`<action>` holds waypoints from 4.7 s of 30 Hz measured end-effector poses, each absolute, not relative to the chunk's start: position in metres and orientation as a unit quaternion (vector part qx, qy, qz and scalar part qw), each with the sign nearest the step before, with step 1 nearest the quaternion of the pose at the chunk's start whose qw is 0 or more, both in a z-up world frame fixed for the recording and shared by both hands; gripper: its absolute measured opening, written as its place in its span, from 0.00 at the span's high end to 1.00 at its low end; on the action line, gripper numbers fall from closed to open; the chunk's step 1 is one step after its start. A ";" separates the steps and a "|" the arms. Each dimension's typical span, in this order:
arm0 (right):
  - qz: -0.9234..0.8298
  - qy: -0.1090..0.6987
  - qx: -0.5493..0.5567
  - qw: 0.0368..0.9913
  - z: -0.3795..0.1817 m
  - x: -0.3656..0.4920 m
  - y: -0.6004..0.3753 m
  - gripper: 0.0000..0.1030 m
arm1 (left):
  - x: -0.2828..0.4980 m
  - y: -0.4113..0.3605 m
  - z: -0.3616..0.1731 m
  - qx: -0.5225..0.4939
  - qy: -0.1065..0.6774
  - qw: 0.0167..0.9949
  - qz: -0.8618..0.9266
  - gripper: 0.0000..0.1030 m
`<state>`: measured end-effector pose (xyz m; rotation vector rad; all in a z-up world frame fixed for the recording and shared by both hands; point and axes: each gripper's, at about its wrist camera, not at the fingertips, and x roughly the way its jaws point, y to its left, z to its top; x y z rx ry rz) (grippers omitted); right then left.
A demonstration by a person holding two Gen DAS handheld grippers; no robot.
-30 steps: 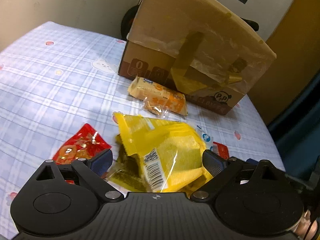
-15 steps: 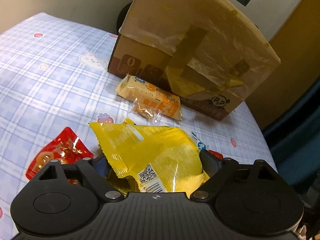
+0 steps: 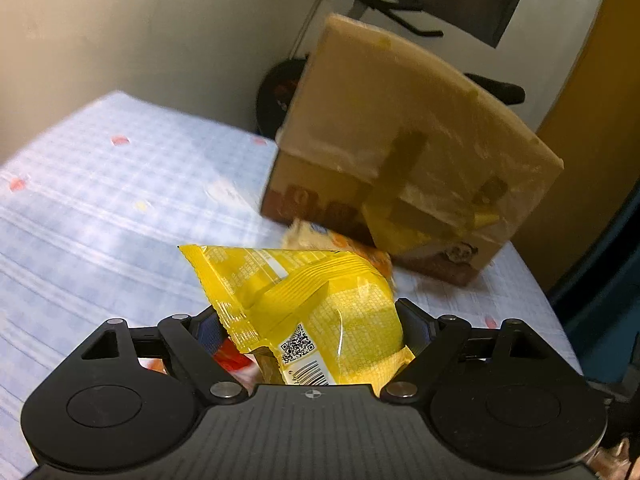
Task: Organize snacks
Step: 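Grasp the yellow chip bag with the left tool while the right tool grasps the white-blue packet, then carry both packets up over the cardboard box with both tools, then open both tools to drop the packets into the box, then move both tools back down toward the snacks beside the box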
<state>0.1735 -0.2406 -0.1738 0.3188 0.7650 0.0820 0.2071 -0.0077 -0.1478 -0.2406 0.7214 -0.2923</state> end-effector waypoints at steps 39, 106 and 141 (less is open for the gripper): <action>0.058 0.373 0.121 0.918 -0.167 0.200 -0.206 0.53 | 0.180 0.019 -0.133 -0.126 0.326 0.930 -0.115 0.16; -0.007 0.203 0.112 0.973 0.024 0.232 -0.286 0.38 | 0.308 -0.070 0.057 0.045 0.211 0.963 -0.163 0.06; 0.051 0.238 0.099 0.965 -0.041 0.129 -0.195 0.38 | 0.155 0.035 -0.037 -0.012 0.269 0.956 -0.117 0.19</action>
